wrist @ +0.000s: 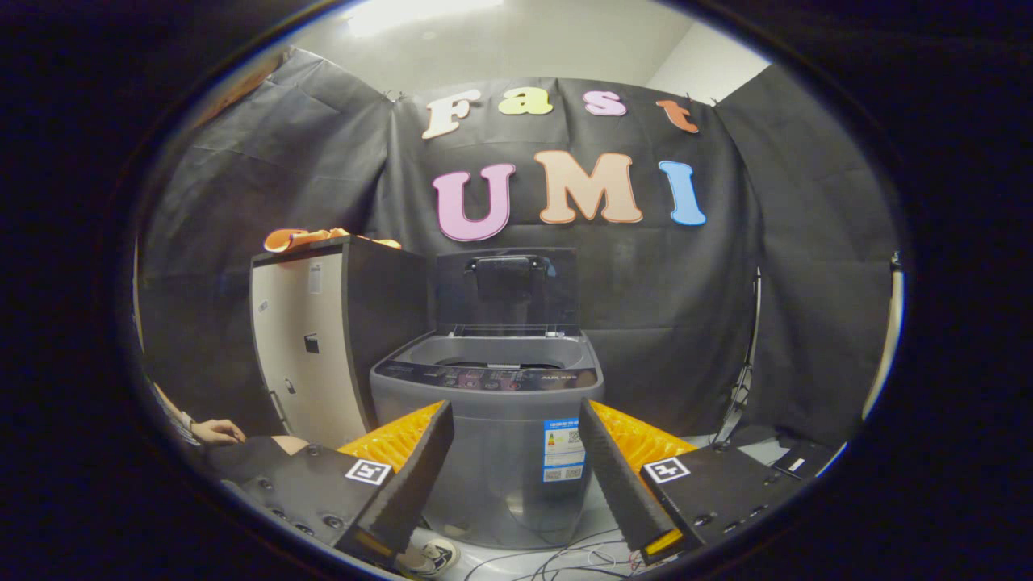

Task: Put the clothes into the washing machine and then close the washing machine lid.

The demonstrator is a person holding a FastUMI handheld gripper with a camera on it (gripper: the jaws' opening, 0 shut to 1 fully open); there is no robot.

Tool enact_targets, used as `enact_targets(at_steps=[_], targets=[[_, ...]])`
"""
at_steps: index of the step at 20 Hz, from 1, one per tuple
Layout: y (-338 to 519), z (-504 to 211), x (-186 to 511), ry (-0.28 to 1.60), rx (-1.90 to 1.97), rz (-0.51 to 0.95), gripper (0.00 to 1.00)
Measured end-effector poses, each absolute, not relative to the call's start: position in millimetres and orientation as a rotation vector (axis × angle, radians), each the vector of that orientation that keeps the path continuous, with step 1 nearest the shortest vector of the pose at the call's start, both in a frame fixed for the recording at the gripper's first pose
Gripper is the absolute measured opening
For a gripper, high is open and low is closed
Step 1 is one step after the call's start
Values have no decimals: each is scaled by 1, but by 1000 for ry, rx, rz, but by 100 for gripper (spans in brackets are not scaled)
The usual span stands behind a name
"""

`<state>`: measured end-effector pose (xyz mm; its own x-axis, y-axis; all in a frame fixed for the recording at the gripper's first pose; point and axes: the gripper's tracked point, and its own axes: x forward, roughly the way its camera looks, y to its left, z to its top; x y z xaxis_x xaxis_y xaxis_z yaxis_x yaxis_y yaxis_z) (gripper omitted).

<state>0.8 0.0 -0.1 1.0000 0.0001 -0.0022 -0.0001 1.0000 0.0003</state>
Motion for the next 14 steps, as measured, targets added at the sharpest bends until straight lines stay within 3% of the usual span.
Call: enact_targets(at_steps=[14], targets=[[0,0,1,4,1,-1,97]])
